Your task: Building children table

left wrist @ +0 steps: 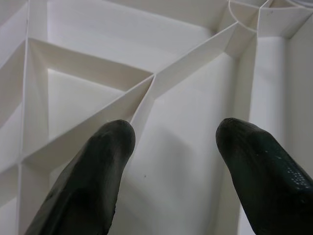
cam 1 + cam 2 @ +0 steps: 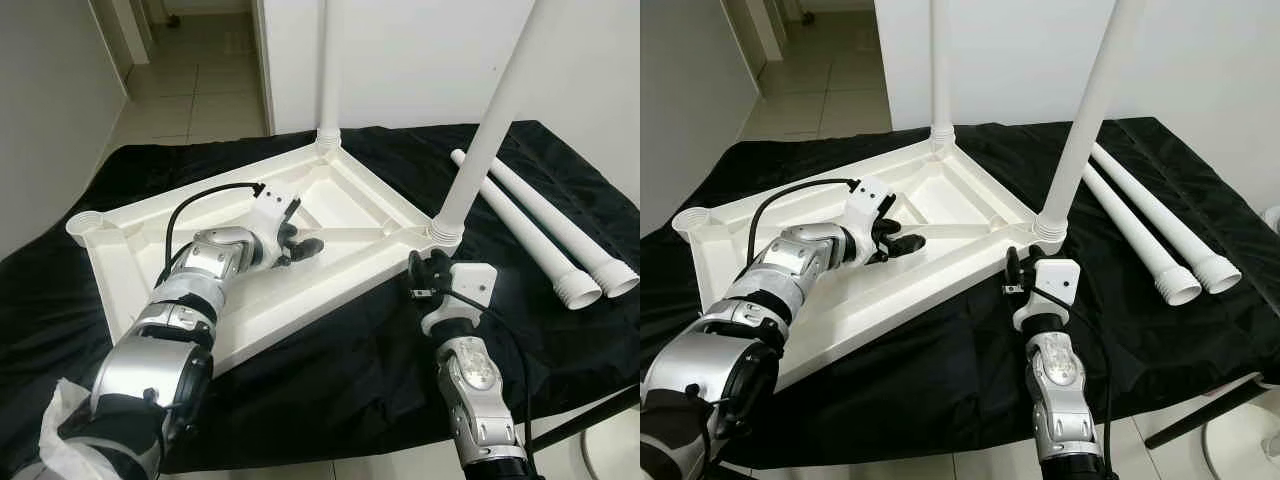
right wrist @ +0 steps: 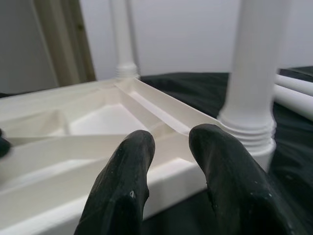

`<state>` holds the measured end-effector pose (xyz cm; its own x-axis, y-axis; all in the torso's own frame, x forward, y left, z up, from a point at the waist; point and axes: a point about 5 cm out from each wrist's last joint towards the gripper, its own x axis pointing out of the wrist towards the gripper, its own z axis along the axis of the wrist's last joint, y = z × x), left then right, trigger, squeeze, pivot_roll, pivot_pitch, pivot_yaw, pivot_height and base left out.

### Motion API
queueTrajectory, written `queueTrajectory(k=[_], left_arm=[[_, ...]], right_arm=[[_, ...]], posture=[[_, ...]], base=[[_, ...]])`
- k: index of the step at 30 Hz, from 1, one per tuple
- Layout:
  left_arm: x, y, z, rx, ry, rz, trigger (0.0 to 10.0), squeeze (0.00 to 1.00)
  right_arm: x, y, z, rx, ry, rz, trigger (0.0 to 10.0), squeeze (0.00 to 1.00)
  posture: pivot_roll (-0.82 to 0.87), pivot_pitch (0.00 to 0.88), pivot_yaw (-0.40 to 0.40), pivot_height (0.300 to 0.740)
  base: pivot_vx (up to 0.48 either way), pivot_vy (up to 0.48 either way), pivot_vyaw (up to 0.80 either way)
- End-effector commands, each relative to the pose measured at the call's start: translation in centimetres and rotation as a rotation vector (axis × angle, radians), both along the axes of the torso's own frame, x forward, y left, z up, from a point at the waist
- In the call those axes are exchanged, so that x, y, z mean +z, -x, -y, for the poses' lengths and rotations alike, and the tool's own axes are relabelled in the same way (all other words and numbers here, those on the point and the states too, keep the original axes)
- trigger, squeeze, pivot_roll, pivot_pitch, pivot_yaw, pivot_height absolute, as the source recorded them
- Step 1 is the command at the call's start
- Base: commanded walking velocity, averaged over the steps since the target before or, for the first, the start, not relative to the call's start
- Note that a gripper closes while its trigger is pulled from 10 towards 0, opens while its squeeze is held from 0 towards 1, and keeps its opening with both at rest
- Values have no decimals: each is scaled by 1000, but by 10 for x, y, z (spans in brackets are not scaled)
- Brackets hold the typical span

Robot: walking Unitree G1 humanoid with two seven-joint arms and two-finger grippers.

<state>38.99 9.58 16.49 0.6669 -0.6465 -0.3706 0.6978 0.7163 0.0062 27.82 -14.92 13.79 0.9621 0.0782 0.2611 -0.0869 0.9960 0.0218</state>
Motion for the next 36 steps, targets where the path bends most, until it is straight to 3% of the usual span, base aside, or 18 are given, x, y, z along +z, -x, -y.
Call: queueTrajectory(k=[1, 6, 20, 24, 27, 28, 29, 30, 31, 32, 33, 36], left_arm=[[-1, -14, -31, 584, -195, 128, 10000, 0], [-8, -13, -32, 597, -260, 118, 10000, 0], [-7, -15, -33, 644, -275, 114, 10000, 0], [3, -19, -36, 666, -220, 147, 10000, 0], [11, -21, -42, 689, -110, 163, 10000, 0], [11, -21, -42, 689, -110, 163, 10000, 0], [10, -21, -43, 690, -101, 161, 10000, 341], [10, -21, -43, 690, -101, 161, 10000, 341], [8, -21, -43, 678, -104, 159, 10000, 788], [8, -21, -43, 678, -104, 159, 10000, 788], [7, -20, -43, 676, -105, 154, 10000, 1000], [5, -20, -43, 672, -115, 147, 10000, 1000]], right_arm=[[1, 3, -8, 58, -5, -5, 10000, 0], [3, 10, -11, 136, 76, -4, 10000, 0], [5, 11, -14, 145, 80, -4, 10000, 0], [5, 12, -16, 156, 83, -8, 10000, 0], [4, 12, -15, 162, 86, -15, 10000, 0], [4, 12, -15, 162, 86, -15, 10000, 0], [4, 11, -16, 165, 86, -15, 10000, 0], [4, 11, -16, 165, 86, -15, 10000, 0], [5, 11, -17, 172, 85, -14, 10000, 0], [5, 11, -17, 172, 85, -14, 10000, 0], [5, 12, -18, 181, 86, -17, 10000, 0], [4, 13, -19, 190, 90, -22, 10000, 0]], posture=[[-127, 0, 55, 740], [-139, 0, 63, 740], [-155, 0, 70, 740], [-157, 0, 72, 740], [-153, 0, 65, 740], [-153, 0, 65, 740], [-153, 0, 64, 740], [-153, 0, 64, 740], [-152, 0, 63, 740], [-152, 0, 63, 740], [-153, 0, 59, 740], [-153, 0, 58, 740]], base=[[0, 0, 0], [0, 0, 0], [0, 0, 0], [0, 0, 0], [0, 0, 0], [0, 0, 0], [0, 0, 0], [0, 0, 0], [0, 0, 0], [0, 0, 0], [0, 0, 0], [0, 0, 0]])
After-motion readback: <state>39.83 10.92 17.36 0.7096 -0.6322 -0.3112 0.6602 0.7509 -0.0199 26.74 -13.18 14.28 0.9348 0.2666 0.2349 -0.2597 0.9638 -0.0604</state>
